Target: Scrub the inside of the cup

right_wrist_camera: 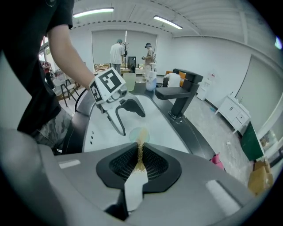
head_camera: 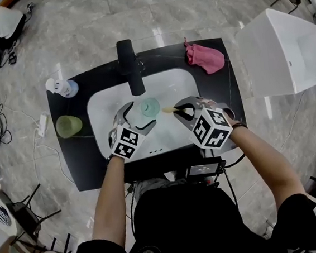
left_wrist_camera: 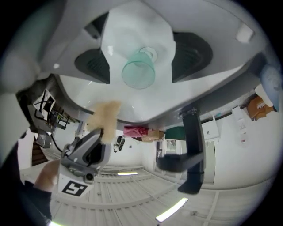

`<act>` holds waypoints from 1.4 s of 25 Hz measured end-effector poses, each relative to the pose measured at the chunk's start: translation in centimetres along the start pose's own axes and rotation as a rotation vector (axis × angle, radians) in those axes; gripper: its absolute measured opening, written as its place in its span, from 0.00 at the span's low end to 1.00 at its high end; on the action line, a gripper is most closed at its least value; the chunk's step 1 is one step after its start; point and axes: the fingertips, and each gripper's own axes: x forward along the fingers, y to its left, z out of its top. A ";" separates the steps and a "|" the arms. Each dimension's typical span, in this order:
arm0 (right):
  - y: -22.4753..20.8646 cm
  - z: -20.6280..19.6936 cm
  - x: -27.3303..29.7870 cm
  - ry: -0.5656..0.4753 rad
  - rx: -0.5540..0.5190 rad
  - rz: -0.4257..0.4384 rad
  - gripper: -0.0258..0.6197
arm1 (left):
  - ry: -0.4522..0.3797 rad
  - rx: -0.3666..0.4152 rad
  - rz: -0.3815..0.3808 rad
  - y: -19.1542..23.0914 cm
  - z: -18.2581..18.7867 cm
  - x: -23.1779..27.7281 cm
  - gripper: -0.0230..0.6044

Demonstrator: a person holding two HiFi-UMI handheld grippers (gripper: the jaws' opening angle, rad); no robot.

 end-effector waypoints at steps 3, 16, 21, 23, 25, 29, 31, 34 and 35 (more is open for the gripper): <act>-0.2 0.0 -0.5 -0.038 0.048 -0.024 0.10 | -0.040 -0.029 0.046 -0.8 1.5 -2.8 0.63; -0.3 -0.3 -4.9 -0.239 0.308 -0.143 0.10 | -0.120 -0.169 0.194 -8.3 -1.5 -12.8 0.04; 1.5 -2.3 -7.3 -0.282 0.431 -0.201 0.10 | -0.127 -0.146 0.208 -9.0 -2.6 -14.3 0.04; 2.5 -2.6 -8.6 -0.310 0.480 -0.223 0.10 | -0.156 -0.135 0.210 -10.0 -2.3 -15.2 0.04; 3.8 -2.8 -9.9 -0.329 0.511 -0.247 0.10 | -0.185 -0.123 0.208 -11.4 -2.0 -16.3 0.04; 7.5 -1.9 -11.3 -0.349 0.517 -0.268 0.10 | -0.235 -0.118 0.219 -14.4 -2.9 -19.0 0.04; 10.0 -1.3 -11.6 -0.356 0.505 -0.267 0.10 | -0.249 -0.135 0.228 -15.9 -4.2 -20.3 0.04; 13.2 -0.6 -11.7 -0.369 0.501 -0.269 0.10 | -0.254 -0.152 0.234 -17.8 -6.3 -21.8 0.04; 14.1 -0.4 -11.8 -0.377 0.507 -0.271 0.10 | -0.252 -0.152 0.228 -18.5 -7.0 -22.1 0.04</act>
